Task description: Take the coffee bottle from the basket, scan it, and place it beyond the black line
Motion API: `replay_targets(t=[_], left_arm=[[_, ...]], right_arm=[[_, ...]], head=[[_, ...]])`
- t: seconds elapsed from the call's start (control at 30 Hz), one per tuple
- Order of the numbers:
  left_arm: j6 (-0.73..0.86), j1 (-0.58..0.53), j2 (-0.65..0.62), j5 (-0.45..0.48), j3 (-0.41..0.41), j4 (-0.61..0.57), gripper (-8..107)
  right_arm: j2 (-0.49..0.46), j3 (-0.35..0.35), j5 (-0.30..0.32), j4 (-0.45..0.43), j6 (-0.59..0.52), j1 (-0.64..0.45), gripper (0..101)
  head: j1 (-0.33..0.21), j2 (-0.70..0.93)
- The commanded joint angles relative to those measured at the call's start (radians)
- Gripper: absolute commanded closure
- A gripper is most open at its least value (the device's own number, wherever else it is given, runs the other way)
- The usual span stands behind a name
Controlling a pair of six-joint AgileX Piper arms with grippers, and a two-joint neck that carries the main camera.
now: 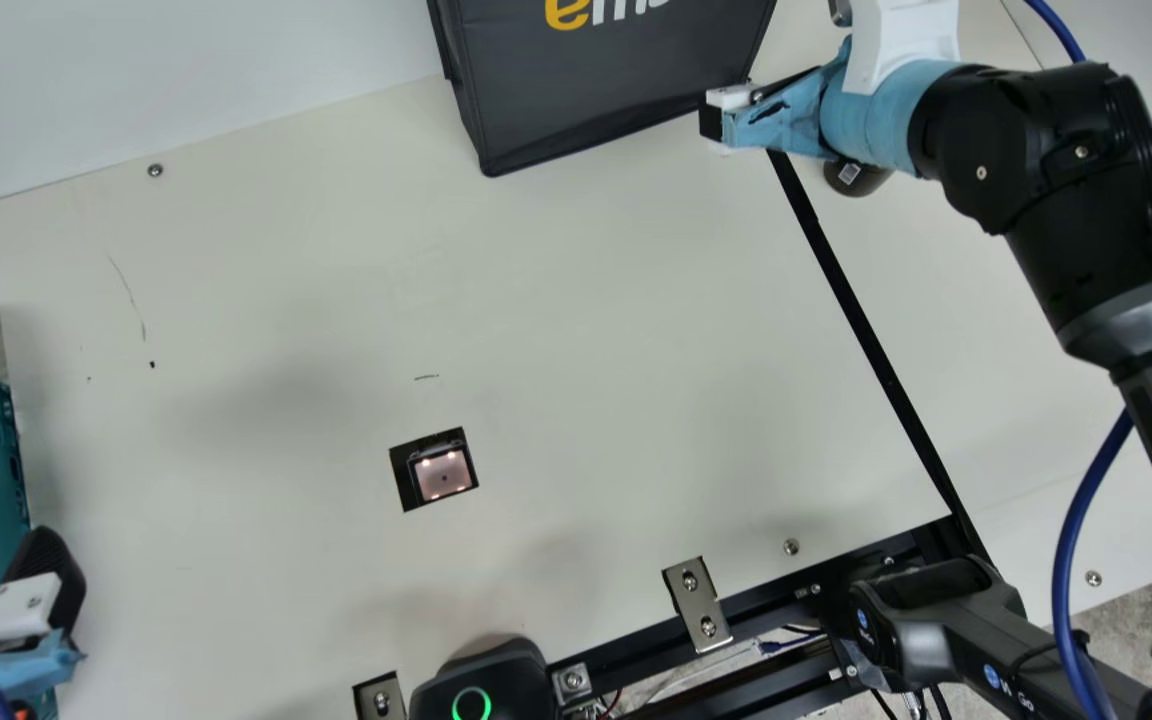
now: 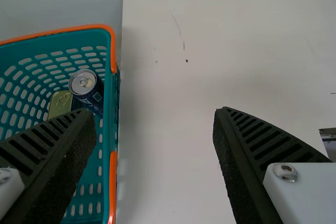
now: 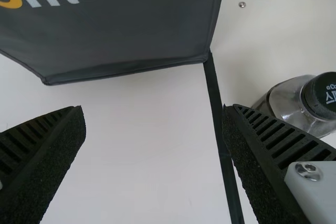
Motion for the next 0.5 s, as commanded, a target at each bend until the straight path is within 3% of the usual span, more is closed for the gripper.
replay_targets(t=[0.0, 0.47], left_arm=[[0.000, 0.000, 0.000, 0.000, 0.000, 0.000, 9], [0.000, 0.000, 0.000, 0.000, 0.000, 0.000, 9]], right_arm=[[-0.008, 0.004, 0.003, -0.006, 0.006, 0.007, 10], [-0.082, 0.047, 0.026, -0.039, 0.037, 0.045, 10]], head=[[-0.026, -0.001], [-0.026, -0.001]])
